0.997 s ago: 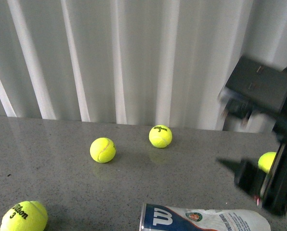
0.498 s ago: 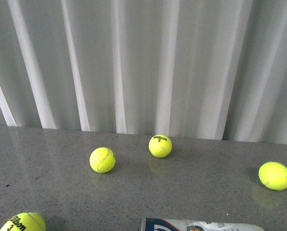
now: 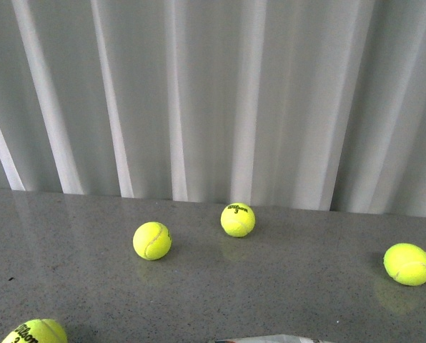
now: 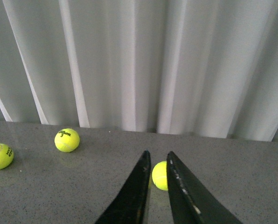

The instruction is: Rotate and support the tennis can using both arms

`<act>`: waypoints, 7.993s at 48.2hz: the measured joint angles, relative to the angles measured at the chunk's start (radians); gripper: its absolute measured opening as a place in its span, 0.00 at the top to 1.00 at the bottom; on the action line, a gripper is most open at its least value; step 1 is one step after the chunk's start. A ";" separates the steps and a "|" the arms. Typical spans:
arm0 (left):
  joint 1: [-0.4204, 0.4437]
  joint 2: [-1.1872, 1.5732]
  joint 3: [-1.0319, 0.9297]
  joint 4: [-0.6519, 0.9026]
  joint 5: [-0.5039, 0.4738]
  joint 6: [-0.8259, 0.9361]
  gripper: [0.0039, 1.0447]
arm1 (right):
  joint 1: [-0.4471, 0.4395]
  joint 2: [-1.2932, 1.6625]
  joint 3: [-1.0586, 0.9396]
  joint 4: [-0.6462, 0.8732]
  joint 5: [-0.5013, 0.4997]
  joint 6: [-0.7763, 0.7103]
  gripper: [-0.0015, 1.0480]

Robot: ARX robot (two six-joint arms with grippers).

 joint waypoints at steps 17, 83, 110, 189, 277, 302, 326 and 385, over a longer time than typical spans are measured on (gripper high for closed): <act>0.000 0.000 0.000 0.000 0.000 0.000 0.06 | 0.000 -0.145 -0.115 -0.030 0.000 0.004 0.97; 0.000 0.000 0.000 0.000 0.000 0.000 0.06 | 0.000 -0.600 -0.206 -0.388 -0.003 0.004 0.78; -0.238 0.796 0.497 -0.100 -0.096 -0.409 0.06 | 0.000 -0.602 -0.206 -0.388 -0.003 0.006 0.07; -0.547 1.937 0.847 0.240 0.319 -0.552 0.06 | 0.000 -0.602 -0.206 -0.388 -0.003 0.006 0.07; -0.695 1.864 1.668 -0.963 -0.063 0.655 0.97 | 0.000 -0.602 -0.206 -0.388 -0.003 0.006 0.07; -0.766 1.938 1.614 -0.939 -0.058 0.671 0.97 | 0.000 -0.602 -0.206 -0.388 -0.003 0.006 0.07; -0.785 1.979 1.640 -0.915 -0.068 0.674 0.79 | 0.000 -0.602 -0.206 -0.388 -0.003 0.006 0.07; -0.722 1.762 1.722 -0.855 0.085 0.511 0.06 | 0.000 -0.602 -0.206 -0.388 -0.003 0.006 0.07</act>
